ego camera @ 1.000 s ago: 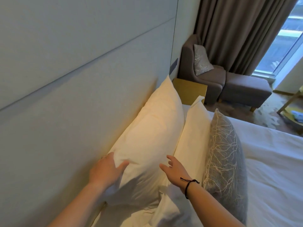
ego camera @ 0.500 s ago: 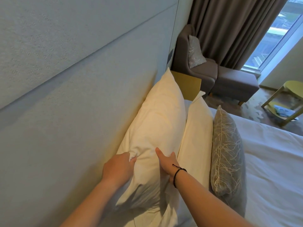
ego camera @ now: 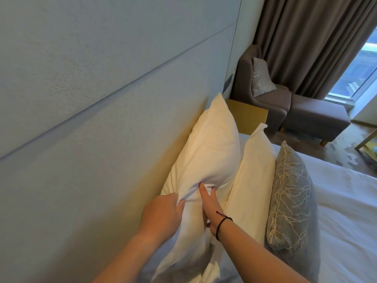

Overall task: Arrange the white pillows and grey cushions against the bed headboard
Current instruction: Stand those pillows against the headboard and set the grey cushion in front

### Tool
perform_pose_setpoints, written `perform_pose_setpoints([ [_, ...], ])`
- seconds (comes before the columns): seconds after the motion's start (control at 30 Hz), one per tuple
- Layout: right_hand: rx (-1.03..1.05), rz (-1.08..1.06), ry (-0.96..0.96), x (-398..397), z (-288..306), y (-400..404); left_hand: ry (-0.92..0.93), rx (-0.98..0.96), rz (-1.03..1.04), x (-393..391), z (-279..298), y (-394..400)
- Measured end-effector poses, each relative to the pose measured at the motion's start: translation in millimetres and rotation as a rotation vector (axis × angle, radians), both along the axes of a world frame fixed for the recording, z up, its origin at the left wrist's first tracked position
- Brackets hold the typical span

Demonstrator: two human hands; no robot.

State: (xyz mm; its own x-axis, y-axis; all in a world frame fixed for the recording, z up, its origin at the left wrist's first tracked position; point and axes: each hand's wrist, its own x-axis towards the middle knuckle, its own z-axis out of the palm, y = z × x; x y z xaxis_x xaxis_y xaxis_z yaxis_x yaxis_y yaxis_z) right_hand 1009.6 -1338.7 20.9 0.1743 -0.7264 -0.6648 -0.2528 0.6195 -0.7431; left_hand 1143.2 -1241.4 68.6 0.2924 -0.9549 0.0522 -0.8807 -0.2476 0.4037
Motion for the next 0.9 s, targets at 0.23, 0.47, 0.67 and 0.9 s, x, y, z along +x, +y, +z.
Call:
perform_pose_setpoints([
  [0.23,-0.042,0.144,0.071,-6.8,15.7,-6.1,0.204,0.153,0.088,24.8,-0.1,-11.0],
  [0.47,-0.230,0.289,0.253,6.6,12.4,7.3,0.386,0.252,0.148,65.7,-18.0,18.6],
  [0.67,-0.445,0.372,0.358,22.0,19.1,23.3,0.379,0.104,0.210,69.5,-18.5,39.9],
  [0.9,-0.652,0.566,0.486,24.3,23.8,27.6,0.213,0.004,0.340,71.1,-7.7,62.4],
])
